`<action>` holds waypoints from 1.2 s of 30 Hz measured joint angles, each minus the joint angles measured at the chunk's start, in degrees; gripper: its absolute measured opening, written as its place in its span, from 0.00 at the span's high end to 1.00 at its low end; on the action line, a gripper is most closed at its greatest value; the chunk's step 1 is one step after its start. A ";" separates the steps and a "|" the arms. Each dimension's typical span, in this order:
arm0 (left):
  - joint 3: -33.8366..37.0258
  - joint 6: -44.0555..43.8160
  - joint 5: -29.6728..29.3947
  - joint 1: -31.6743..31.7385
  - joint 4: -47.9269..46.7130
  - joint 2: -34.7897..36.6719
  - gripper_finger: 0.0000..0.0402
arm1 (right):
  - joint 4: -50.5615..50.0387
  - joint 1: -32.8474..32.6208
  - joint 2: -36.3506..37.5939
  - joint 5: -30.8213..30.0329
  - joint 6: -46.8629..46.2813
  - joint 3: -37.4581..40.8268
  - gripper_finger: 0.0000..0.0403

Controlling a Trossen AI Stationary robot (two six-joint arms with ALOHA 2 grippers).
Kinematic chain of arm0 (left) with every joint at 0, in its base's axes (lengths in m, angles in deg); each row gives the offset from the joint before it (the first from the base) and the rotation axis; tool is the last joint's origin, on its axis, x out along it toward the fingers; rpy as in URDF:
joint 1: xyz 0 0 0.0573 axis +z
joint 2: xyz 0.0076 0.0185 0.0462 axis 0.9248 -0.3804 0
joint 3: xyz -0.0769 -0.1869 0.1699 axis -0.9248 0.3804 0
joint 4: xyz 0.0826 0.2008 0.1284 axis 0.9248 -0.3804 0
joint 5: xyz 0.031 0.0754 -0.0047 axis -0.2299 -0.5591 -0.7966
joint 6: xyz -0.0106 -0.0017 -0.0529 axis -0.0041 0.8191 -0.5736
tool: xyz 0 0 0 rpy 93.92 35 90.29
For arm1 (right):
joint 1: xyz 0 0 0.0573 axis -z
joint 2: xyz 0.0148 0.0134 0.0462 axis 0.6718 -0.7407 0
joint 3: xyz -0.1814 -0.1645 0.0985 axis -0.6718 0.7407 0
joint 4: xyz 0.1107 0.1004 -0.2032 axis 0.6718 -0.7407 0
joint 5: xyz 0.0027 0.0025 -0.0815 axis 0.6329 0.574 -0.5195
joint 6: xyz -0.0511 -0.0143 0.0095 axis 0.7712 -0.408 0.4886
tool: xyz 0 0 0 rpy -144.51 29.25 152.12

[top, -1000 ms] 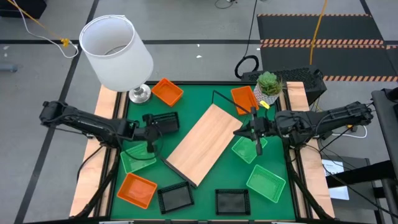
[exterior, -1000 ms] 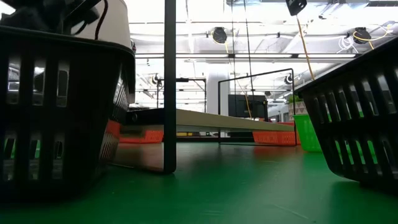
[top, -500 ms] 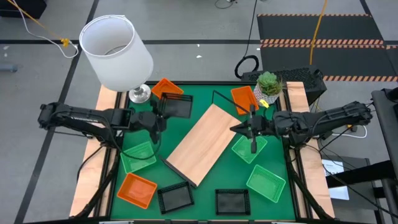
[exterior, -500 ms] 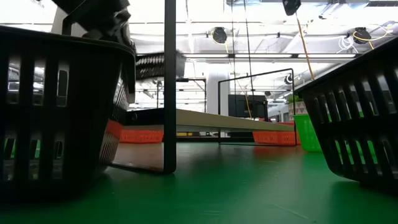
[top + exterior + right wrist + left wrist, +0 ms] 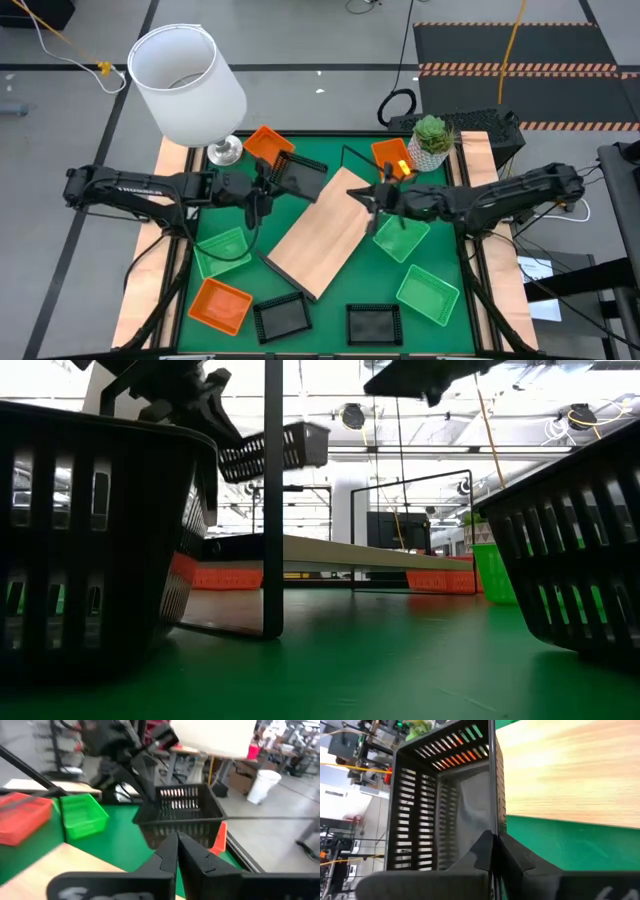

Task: Stack baskets on shelf by color
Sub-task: Put the top black bin on the shelf

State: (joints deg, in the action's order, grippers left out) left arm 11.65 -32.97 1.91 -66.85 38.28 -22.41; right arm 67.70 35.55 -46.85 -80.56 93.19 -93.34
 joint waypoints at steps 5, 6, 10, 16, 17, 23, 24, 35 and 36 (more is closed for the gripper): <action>0.00 1.06 0.06 0.11 -0.06 -3.41 0.98 | -0.19 1.74 -6.51 2.12 -0.38 -4.83 0.86; 0.00 1.44 0.11 0.30 0.03 -4.05 0.98 | -0.47 1.83 -7.88 3.24 -0.52 -5.91 0.83; 0.00 1.77 0.13 1.27 1.48 -5.92 0.94 | -0.99 1.81 -13.48 4.93 0.01 -9.45 0.74; 0.02 1.81 1.00 2.33 2.16 -7.09 0.97 | -2.12 2.01 -21.12 4.75 2.77 -13.60 0.65; 0.02 1.77 1.38 2.58 2.23 -7.27 0.98 | -2.08 2.16 -22.17 4.77 2.85 -14.09 0.65; 0.02 1.49 1.53 3.27 2.54 -7.64 0.93 | -1.78 3.68 -25.52 4.69 2.54 -15.19 0.66; 0.02 1.46 1.53 3.26 2.48 -7.64 0.93 | -1.80 3.95 -25.84 4.68 2.47 -15.19 0.67; 0.02 1.31 1.60 3.26 2.95 -7.65 0.96 | -2.08 5.67 -27.21 7.70 1.86 -15.15 0.69; 0.02 1.20 1.57 3.26 3.34 -7.65 0.95 | -1.35 5.84 -27.62 7.73 1.62 -15.21 0.69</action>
State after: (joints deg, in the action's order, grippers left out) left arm 11.67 -31.77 3.49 -63.59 41.62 -30.06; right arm 66.36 41.39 -74.47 -72.83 94.81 -108.56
